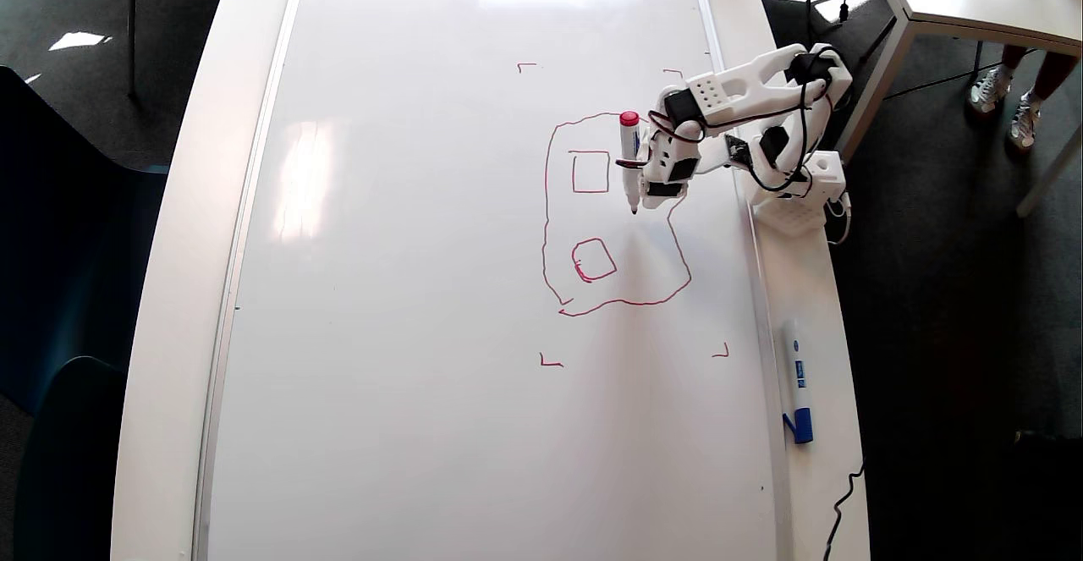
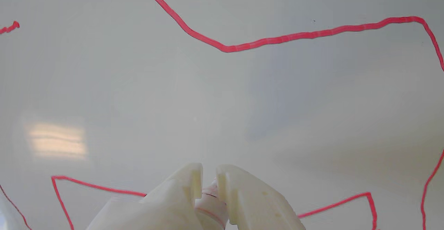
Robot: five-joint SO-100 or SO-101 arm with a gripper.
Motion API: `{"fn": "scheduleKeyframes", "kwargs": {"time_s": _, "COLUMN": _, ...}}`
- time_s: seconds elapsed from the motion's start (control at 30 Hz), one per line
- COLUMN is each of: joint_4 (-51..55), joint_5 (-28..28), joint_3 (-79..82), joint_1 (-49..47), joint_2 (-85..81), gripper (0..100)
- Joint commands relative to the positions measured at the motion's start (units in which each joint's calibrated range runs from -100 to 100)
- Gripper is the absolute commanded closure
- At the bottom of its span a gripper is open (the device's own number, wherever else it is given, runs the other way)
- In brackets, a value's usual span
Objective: Draw on a whiteboard a robot head using a pen attached to the gripper
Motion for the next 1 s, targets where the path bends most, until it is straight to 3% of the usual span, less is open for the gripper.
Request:
{"fn": "scheduleKeyframes", "kwargs": {"time_s": 0.0, "joint_4": -0.04, "joint_5": -0.70, "joint_3": 0.69, "joint_1": -0.50, "joint_2": 0.11, "gripper": 99}}
{"fn": "scheduleKeyframes", "kwargs": {"time_s": 0.97, "joint_4": -7.77, "joint_5": -1.82, "joint_3": -4.75, "joint_1": 0.90, "joint_2": 7.33, "gripper": 99}}
